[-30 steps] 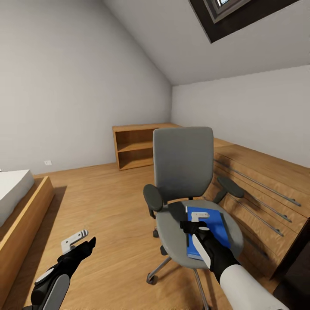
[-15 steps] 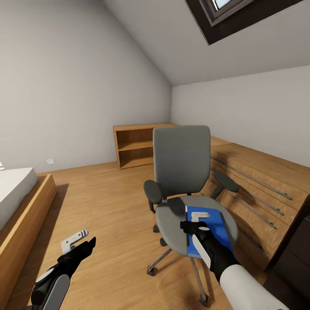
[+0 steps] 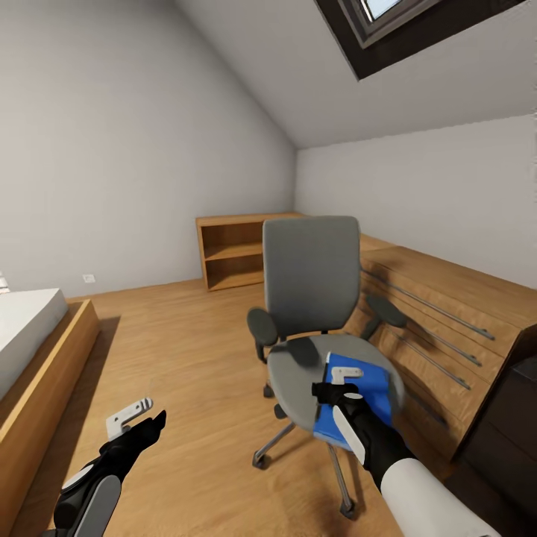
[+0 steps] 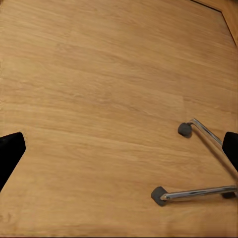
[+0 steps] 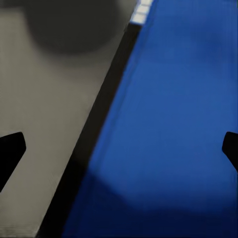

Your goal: In the bedroom, organize the workspace by keeping the computer under the desk, ensuring the monitor is on the desk, placing the keyboard on the desk next to the monitor, placing the mouse on the desk next to the keyboard, moving the folder from the swivel chair onto the desk next to the mouse, stacking the notebook on top of the folder with the pen on top of the notebook, and positioning the swivel chair next to the desk.

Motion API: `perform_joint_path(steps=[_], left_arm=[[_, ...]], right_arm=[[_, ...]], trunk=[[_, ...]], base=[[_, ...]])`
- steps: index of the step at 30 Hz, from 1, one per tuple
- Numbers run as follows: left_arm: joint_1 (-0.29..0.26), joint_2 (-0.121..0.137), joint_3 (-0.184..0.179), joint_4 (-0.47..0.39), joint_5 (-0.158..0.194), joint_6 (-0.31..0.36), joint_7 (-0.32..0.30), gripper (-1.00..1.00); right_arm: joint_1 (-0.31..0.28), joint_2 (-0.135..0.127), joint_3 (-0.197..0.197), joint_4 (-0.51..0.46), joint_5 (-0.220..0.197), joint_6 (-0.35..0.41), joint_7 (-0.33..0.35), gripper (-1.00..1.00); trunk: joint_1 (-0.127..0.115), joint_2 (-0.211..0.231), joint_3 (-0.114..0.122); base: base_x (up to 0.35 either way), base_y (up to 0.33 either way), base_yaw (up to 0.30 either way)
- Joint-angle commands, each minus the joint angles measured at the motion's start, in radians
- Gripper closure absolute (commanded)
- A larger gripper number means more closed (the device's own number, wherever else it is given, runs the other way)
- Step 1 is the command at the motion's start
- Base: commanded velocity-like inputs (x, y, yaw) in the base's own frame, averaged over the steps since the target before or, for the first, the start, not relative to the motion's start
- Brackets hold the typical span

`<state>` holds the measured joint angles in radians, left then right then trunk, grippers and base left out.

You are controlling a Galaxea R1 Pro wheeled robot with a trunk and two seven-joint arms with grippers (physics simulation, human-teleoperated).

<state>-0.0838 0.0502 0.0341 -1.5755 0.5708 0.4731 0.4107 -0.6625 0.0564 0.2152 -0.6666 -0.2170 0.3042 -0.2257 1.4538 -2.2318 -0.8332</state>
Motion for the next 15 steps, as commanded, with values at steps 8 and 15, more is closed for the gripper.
perform_joint_path(steps=[8,15], left_arm=[[-0.001,0.0,0.0,-0.001,0.011,0.003,0.008,-1.0],[-0.001,0.0,0.0,-0.001,0.011,0.002,0.008,-1.0]], right_arm=[[0.0,-0.001,0.004,0.041,-0.013,0.004,-0.011,-1.0],[0.0,-0.001,0.004,0.041,-0.013,0.004,-0.011,-1.0]], trunk=[[-0.001,0.0,-0.001],[-0.001,0.0,-0.001]], base=[[-0.087,-0.041,0.0],[-0.009,-0.004,0.0]])
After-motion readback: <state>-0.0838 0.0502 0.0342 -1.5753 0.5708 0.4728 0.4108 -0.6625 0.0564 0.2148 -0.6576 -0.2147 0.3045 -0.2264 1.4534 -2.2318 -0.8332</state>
